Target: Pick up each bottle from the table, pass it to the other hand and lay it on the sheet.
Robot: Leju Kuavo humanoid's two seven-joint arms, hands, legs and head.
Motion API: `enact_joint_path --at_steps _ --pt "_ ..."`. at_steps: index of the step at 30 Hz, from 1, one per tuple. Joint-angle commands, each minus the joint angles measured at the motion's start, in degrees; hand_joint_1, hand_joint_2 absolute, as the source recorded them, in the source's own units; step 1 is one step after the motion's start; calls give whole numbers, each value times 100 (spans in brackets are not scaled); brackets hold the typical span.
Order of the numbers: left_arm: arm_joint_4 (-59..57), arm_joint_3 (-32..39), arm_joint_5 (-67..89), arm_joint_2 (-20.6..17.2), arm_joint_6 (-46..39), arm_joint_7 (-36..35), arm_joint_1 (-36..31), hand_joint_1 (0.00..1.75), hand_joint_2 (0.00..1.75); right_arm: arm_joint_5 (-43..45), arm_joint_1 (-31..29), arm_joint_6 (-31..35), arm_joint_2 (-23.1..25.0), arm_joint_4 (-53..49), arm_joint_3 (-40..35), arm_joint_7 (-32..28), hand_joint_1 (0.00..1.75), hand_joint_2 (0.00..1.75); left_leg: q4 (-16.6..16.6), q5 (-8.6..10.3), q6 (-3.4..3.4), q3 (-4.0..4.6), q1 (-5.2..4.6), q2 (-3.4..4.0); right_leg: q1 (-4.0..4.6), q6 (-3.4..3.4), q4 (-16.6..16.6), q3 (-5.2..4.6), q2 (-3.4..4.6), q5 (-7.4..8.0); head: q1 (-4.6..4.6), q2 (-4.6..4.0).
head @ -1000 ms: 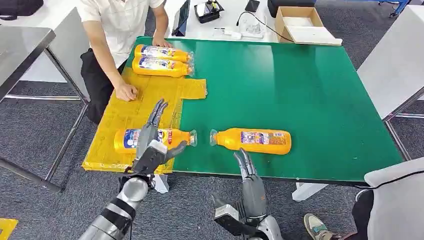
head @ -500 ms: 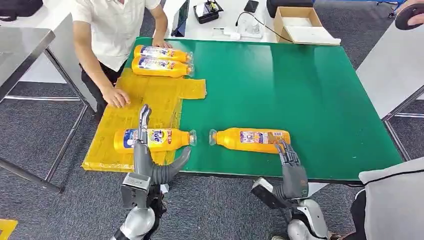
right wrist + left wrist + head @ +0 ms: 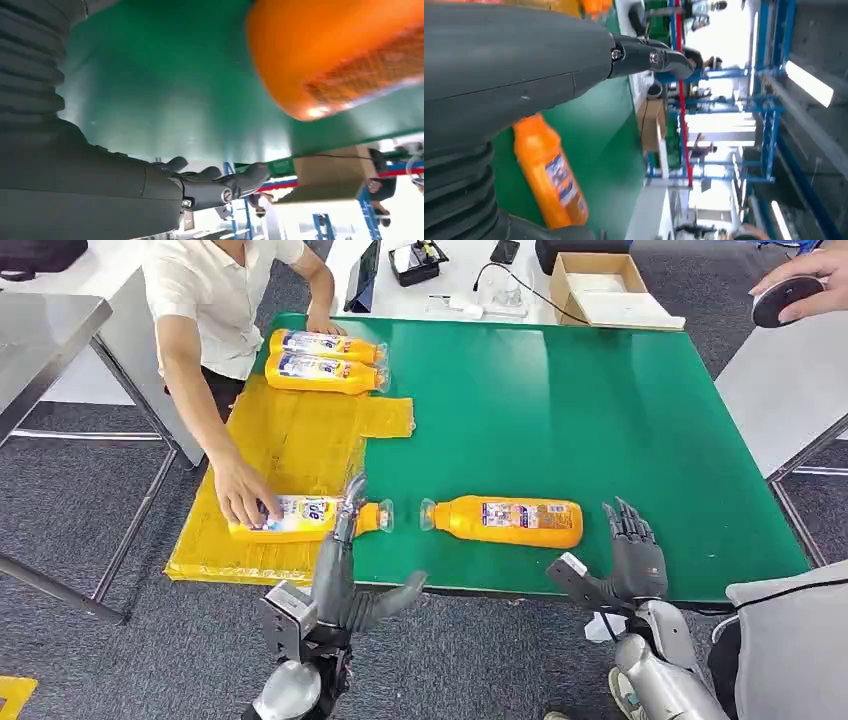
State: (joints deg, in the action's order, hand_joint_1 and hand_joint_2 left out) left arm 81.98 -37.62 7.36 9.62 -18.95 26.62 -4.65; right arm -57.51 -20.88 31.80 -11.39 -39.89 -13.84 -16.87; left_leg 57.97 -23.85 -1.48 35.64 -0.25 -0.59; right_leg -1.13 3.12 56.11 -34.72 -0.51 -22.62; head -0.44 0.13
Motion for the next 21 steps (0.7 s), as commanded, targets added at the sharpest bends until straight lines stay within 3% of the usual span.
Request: enact_joint_path --at_steps 1,9,12,21 --pt "-454 -235 -34 -144 22 -11 -181 0 175 0 -315 47 13 706 104 -6 0 175 -4 -8 6 -21 2 17 3 -9 -5 15 12 -4 0 0" --pt "-454 -235 -34 -144 22 -11 -181 0 175 0 -315 47 13 706 104 -6 0 175 -5 -4 4 -10 0 9 -1 -7 -4 5 6 -2 -2 0" --pt "-531 -585 -301 -211 748 115 -340 0 175 -77 -686 -53 115 1041 85 10 0 175 -5 -15 12 -34 5 17 5 -19 -4 26 13 -11 0 0" --pt "-678 -893 5 -73 397 149 -677 0 175 -658 -1321 123 665 1730 -359 137 0 175 -3 -7 8 -17 3 28 3 -13 -3 8 23 -1 -2 0"
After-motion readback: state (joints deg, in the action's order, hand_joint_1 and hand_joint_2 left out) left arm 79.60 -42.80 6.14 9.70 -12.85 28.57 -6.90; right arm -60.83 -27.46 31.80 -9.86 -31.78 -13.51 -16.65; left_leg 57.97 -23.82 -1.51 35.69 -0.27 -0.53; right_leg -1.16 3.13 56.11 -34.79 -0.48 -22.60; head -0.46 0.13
